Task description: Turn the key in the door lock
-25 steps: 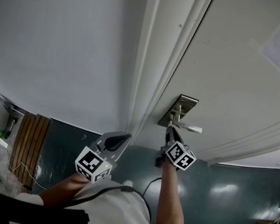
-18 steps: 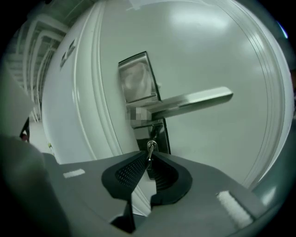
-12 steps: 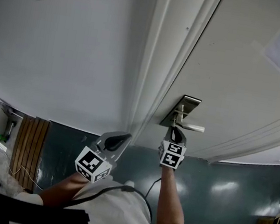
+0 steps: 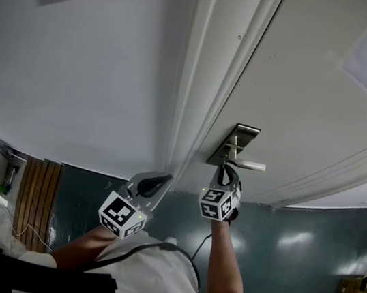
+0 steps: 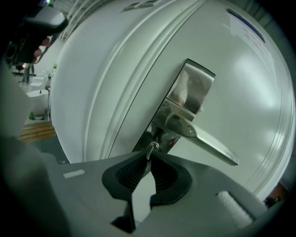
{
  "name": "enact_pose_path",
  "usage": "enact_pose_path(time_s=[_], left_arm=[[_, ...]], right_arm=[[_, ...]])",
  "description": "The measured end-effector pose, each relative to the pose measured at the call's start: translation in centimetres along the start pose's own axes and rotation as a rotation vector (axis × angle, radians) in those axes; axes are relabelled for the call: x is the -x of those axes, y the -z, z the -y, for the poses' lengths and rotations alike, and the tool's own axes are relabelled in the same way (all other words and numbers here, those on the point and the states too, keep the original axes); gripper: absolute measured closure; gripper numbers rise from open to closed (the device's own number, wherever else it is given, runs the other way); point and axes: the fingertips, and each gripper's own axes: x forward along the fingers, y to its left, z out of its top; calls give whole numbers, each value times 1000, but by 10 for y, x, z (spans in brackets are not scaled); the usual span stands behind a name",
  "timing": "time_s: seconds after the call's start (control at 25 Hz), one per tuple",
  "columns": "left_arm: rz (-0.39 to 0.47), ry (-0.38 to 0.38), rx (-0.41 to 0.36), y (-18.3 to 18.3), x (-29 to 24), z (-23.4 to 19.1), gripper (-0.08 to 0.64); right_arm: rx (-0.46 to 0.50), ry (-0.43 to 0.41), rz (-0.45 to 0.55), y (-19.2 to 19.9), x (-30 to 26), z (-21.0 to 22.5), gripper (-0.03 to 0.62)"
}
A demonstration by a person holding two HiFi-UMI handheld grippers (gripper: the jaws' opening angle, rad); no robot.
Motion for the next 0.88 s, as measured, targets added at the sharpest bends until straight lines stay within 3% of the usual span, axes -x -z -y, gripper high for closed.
enact_pose_path(time_s=[0.4, 0.6, 0.88], left_arm=[[4, 19, 0, -1, -10, -4, 555], [12, 32, -3, -4, -16, -4, 555], [14, 47, -3, -4, -24, 1, 555]], right_arm=[[252, 28, -15, 0, 1, -4, 551], [466, 31, -38, 2, 1, -8, 546], [736, -31, -38, 9, -1, -16, 540]])
